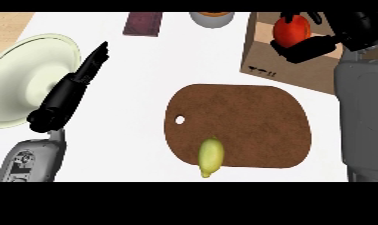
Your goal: Pick the tomato from the cutting board and place it in the cardboard box
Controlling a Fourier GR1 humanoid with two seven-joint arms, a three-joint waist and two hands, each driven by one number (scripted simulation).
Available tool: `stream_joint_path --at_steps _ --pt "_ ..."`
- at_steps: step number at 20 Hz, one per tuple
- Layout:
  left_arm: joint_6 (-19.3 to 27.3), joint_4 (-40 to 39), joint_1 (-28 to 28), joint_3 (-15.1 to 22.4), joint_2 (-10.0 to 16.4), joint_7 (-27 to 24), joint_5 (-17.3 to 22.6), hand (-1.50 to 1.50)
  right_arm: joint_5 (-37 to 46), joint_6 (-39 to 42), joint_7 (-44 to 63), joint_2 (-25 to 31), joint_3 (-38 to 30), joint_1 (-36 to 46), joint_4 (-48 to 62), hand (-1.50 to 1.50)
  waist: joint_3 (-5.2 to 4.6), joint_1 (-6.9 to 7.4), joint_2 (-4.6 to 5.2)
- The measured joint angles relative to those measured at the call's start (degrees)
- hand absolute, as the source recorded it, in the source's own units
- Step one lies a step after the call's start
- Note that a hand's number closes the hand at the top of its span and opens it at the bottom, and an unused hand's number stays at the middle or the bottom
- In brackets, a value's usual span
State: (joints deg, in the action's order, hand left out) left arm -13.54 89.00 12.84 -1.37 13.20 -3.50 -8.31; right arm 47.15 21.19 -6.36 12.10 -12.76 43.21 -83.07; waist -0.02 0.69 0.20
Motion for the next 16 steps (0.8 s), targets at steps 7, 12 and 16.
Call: stream_joint_path --at_steps 7,12,16 --pt "-0.8 -0.2 1.0 0.1 0.0 0.1 0.1 0.0 5.4 -1.6 -6.3 9.8 -0.1 7.2 20.3 1.5 0.02 1.06 0.41" --pt "-0.4 -0.3 1.1 0.5 -0.6 -0.4 -0.5 0.0 8.5 1.1 -10.9 14.9 1.9 10.9 34.0 1.5 0.03 1.58 0.65" --pt "-0.6 -0.2 1.8 0.6 -0.7 0.0 -0.5 0.0 11.7 1.5 -15.9 18.4 4.2 13.4 43.9 1.5 0.07 2.07 0.89"
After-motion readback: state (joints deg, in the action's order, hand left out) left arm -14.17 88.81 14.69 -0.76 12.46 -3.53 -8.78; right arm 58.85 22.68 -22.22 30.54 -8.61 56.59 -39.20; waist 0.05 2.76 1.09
